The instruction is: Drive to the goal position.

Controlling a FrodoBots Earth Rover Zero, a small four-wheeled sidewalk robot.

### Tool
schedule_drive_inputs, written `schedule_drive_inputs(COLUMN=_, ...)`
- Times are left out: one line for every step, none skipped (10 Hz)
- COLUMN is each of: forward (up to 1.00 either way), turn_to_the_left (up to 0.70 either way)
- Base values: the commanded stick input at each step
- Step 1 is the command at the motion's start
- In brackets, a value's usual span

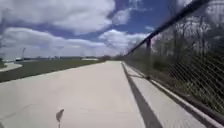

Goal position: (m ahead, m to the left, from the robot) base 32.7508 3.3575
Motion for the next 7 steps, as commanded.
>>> schedule_drive_inputs(forward=1.00, turn_to_the_left=0.00)
schedule_drive_inputs(forward=1.00, turn_to_the_left=0.00)
schedule_drive_inputs(forward=1.00, turn_to_the_left=0.00)
schedule_drive_inputs(forward=1.00, turn_to_the_left=-0.22)
schedule_drive_inputs(forward=1.00, turn_to_the_left=-0.02)
schedule_drive_inputs(forward=1.00, turn_to_the_left=0.00)
schedule_drive_inputs(forward=1.00, turn_to_the_left=0.00)
